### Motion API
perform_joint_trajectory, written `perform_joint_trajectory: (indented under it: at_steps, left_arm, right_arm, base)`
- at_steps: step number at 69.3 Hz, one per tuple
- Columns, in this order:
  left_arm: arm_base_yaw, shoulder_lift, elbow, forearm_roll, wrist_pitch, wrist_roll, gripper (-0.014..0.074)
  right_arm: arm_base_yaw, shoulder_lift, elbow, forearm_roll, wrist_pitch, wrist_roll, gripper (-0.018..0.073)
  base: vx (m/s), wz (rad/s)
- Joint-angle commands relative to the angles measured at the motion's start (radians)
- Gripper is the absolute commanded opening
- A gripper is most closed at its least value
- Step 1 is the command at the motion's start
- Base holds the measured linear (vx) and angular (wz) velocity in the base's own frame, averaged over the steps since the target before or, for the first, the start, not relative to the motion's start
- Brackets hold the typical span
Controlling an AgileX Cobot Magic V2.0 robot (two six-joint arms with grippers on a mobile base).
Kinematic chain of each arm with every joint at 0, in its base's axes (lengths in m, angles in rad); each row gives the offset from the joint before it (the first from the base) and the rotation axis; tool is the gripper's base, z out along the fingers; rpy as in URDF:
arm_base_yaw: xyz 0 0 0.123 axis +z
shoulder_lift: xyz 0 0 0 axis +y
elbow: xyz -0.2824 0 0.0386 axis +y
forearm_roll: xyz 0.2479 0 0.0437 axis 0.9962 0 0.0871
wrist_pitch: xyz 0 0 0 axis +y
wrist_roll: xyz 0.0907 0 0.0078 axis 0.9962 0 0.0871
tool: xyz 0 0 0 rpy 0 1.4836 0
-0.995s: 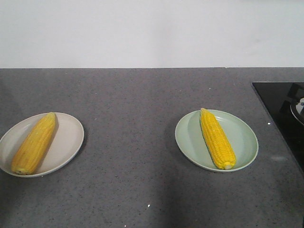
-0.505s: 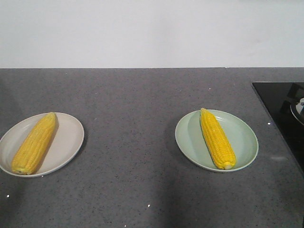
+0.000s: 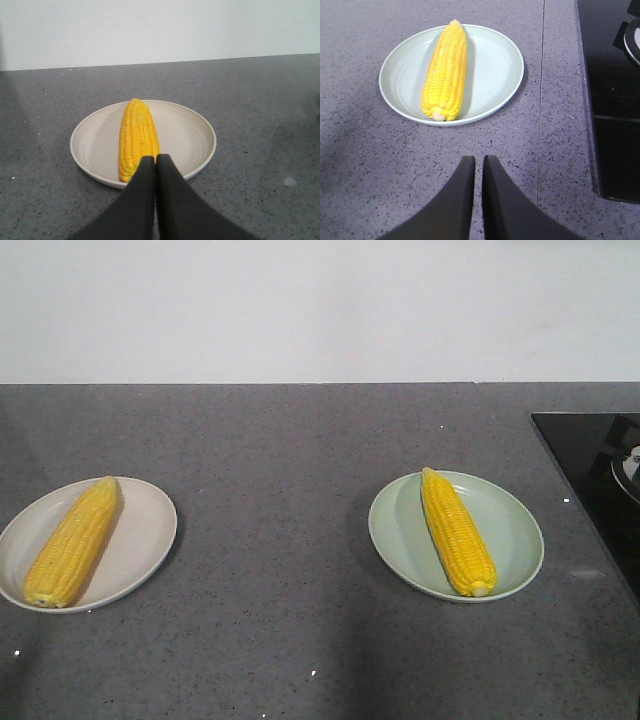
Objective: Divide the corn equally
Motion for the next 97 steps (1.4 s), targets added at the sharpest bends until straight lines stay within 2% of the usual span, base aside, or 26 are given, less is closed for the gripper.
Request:
perform_joint_trajectory:
  at_steps: [1, 8, 17, 22, 34, 41, 57, 97]
  left_arm:
    - [0.000, -0.017, 0.013, -0.002, -0.102, -0.026, -0.0009]
    - [0.000, -0.066, 0.060, 0.041, -0.103, -0.081, -0.0009]
    - [0.000, -0.113, 0.102, 0.123, -0.105, -0.195, -0.0009]
    - [0.000, -0.112, 0.115, 0.132, -0.105, -0.218, -0.0009]
    - [0.000, -0.112, 0.179, 0.130, -0.179, -0.218, -0.0009]
    - [0.007, -0.112, 0.180, 0.136, -0.179, -0.214, -0.0009]
    - [0.120, -0.112, 0.180, 0.137, -0.176, -0.208, -0.0009]
    - [0.119, -0.111, 0.179, 0.134, -0.172, -0.209, -0.0009]
  right_arm:
    - [-0.002, 0.004, -0.025, -0.005, -0.067, -0.006, -0.0011]
    - [-0.002, 0.004, -0.025, -0.005, -0.067, -0.006, -0.0011]
    - [-0.002, 0.004, -0.025, -0.005, -0.067, -0.006, -0.0011]
    - [-0.002, 0.002, -0.025, -0.005, -0.067, -0.006, -0.0011]
    - [-0.002, 0.002, -0.025, -0.005, -0.067, -0.006, -0.0011]
    - [-0.002, 0.002, -0.025, -0.005, -0.067, -0.006, -0.0011]
    - [-0.002, 0.002, -0.025, -0.005, -0.067, -0.006, -0.0011]
    - [-0.002, 0.002, -0.025, -0.005, -0.067, -0.006, -0.0011]
  base:
    - [0.00, 0.00]
    - [0.00, 0.00]
    - [0.00, 0.00]
    - [0.00, 0.00]
    - [0.00, 0.00]
    - [0.00, 0.00]
    - [0.00, 0.00]
    - [0.00, 0.00]
